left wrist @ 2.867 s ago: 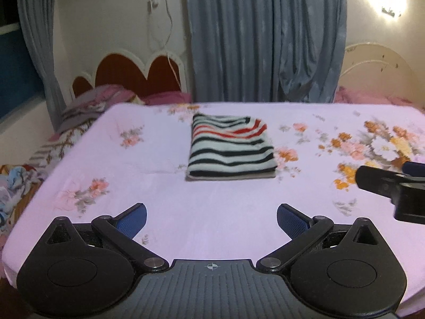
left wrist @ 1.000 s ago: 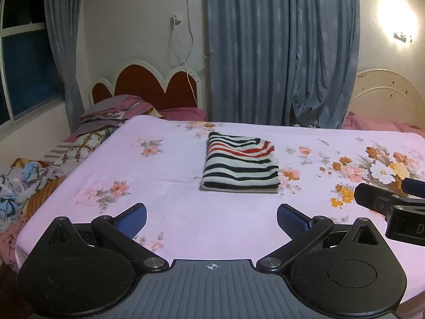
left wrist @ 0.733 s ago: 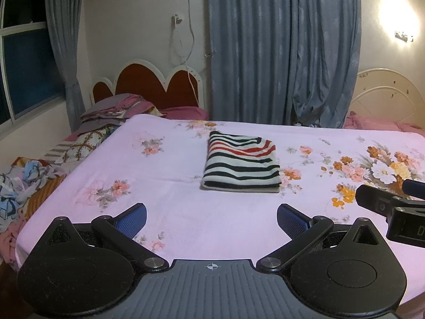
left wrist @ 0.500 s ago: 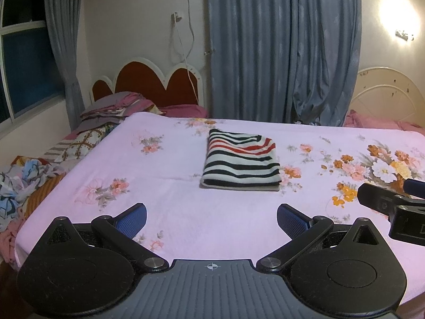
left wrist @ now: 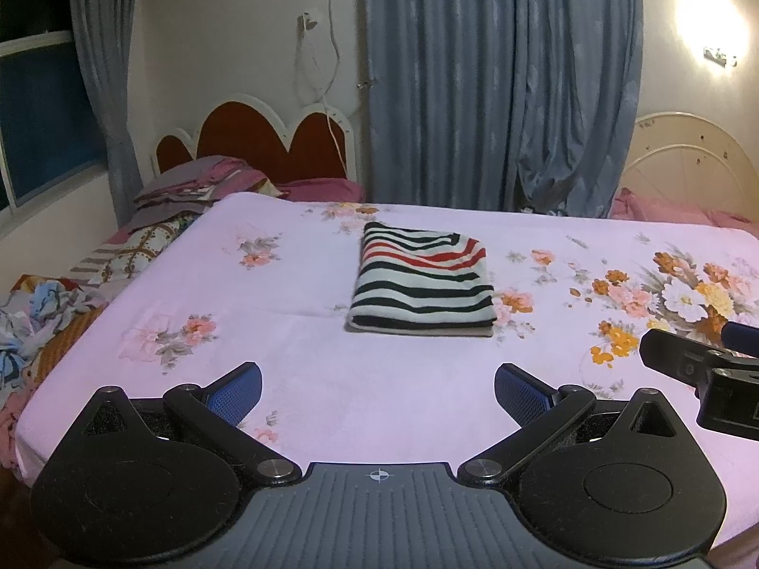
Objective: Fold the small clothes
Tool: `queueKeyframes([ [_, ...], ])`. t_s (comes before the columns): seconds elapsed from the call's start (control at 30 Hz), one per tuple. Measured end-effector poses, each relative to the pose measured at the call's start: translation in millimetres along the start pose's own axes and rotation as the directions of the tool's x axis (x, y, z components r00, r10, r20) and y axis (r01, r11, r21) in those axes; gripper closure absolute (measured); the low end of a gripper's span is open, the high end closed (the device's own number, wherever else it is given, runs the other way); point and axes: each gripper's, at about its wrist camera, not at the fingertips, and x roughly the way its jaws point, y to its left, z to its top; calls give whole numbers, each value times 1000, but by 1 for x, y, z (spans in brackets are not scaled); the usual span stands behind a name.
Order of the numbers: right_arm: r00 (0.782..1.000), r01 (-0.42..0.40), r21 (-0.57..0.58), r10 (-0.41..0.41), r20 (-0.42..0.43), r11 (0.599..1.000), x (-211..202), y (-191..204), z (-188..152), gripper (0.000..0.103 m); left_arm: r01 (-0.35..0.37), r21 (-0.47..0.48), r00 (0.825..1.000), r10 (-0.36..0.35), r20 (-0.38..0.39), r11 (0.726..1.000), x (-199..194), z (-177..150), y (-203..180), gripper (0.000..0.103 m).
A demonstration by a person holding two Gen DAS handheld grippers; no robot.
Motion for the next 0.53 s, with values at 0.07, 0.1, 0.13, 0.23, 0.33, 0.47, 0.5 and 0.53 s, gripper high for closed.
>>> queueKeyframes([
  [0.07,1000,3,4,-3,-5,1000,3,-1,0,1,5,0,1000,-5,-10,1000,5,1,-2,0],
  [0.1,1000,4,5,-4,-7,1000,5,-2,0,1,7,-2,1000,-7,-16,1000,9,2,-2,0],
  [0.13,1000,6,5,-6,-9,1000,7,-3,0,1,9,-5,1000,-9,-22,1000,12,2,-2,0],
  [0.23,1000,12,9,-11,-23,1000,16,-7,0,1,26,-5,999,-26,-31,1000,24,4,-4,0],
  [0.33,999,21,21,-20,-40,1000,26,-12,-1,1,64,-8,998,-64,-8,998,35,3,-5,0],
  [0.47,996,45,38,-42,-73,998,45,-23,-4,1,81,-8,997,-81,-3,997,56,5,-9,0],
  [0.5,995,52,46,-48,-84,998,51,-26,-5,1,76,-6,997,-76,-14,997,65,6,-10,0],
  [0.53,994,57,52,-52,-94,997,56,-30,-5,1,77,-4,997,-77,-23,997,75,7,-10,0],
])
